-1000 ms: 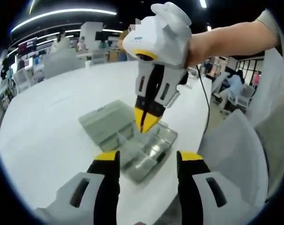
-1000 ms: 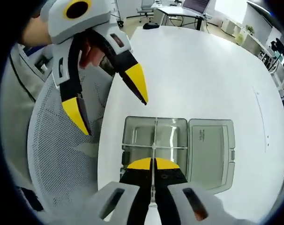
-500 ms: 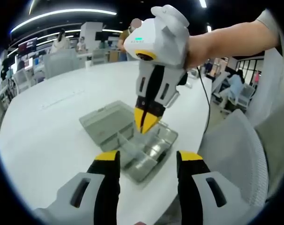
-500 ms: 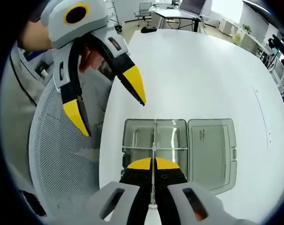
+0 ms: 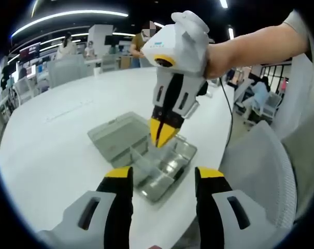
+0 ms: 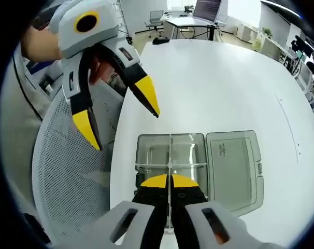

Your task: Insert the divider into the dual guide fixture by aligning both edges with the guide slots and pushing it downward to the bottom, including one-sided entry, uneven engagement, binding, and posture correction.

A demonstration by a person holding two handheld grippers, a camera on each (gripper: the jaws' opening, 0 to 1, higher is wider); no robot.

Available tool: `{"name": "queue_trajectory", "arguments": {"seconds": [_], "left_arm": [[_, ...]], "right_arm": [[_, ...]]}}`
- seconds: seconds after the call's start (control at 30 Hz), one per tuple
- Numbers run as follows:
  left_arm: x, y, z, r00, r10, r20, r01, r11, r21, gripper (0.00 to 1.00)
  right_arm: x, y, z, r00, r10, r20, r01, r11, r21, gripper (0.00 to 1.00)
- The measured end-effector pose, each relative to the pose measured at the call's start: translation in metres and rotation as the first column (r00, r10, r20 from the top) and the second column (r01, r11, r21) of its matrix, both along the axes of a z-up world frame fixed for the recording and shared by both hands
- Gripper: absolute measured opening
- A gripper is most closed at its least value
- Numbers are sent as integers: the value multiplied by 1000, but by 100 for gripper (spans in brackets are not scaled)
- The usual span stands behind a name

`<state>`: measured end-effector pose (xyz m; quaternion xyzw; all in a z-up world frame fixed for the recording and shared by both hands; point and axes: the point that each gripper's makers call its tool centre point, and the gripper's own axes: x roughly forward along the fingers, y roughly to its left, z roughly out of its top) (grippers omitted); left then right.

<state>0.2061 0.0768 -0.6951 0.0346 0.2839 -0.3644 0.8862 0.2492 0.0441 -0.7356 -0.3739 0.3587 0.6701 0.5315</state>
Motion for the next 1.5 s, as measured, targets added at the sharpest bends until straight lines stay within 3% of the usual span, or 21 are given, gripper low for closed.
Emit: {"name": "queue_trajectory", "arguments": {"seconds": [1.1,1.5], "left_arm": [[-1,1,-1,1000,0,0,0,1000,0,46],[-1,1,0,1000,1,1,-1,1000,2,46]], "right_arm": [[-1,1,2,1000,21,5,-21,999,47,0],[-1,1,1,1000,-21,-13,21,998,54,0]]}}
